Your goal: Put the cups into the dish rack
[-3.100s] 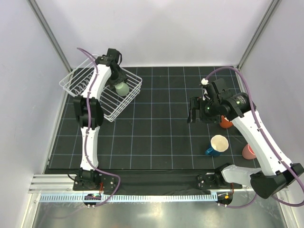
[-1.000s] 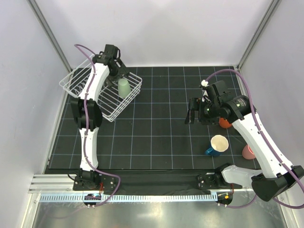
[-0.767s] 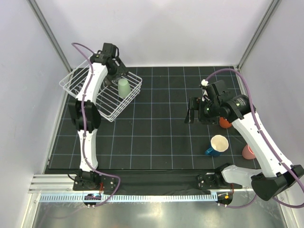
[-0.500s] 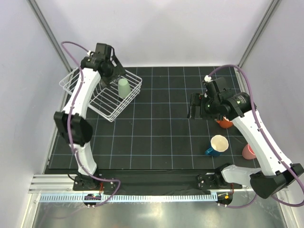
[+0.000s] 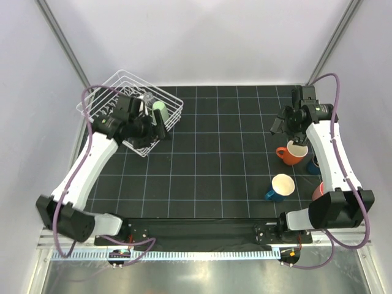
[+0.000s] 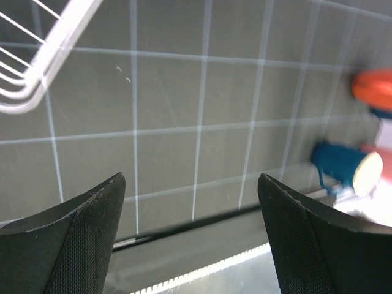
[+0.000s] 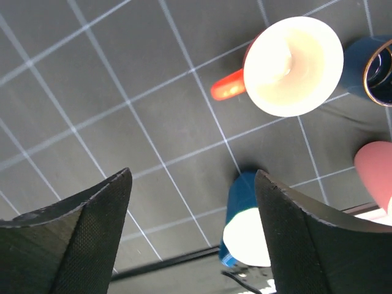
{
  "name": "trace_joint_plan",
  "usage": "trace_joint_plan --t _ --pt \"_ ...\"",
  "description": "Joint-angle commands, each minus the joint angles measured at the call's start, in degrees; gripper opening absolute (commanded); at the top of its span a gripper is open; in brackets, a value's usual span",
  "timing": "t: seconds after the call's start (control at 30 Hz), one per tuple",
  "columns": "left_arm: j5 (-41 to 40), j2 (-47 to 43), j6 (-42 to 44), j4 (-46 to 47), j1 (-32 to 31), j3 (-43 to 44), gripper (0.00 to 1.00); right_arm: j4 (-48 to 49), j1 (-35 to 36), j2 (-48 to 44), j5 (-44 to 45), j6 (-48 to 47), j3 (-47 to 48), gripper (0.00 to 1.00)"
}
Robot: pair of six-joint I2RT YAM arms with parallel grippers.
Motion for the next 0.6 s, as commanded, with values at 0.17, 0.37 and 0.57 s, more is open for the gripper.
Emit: trace_joint_plan --t 0.17,0.37,0.57 --pt "5.82 -15.27 5.00 2.27 -0.97 -9.35 0.85 3.75 -4.46 7.67 6.96 16.75 2.61 0.80" --pt "4.32 -18.45 6.32 0.16 -2.03 -9.18 0.85 6.56 -5.34 12.67 14.26 18.69 2.69 0.80" --pt "3.62 -18.80 6.41 -1.86 -1.94 -6.82 0.85 6.65 -7.80 18.31 12.33 17.55 3.92 0.73"
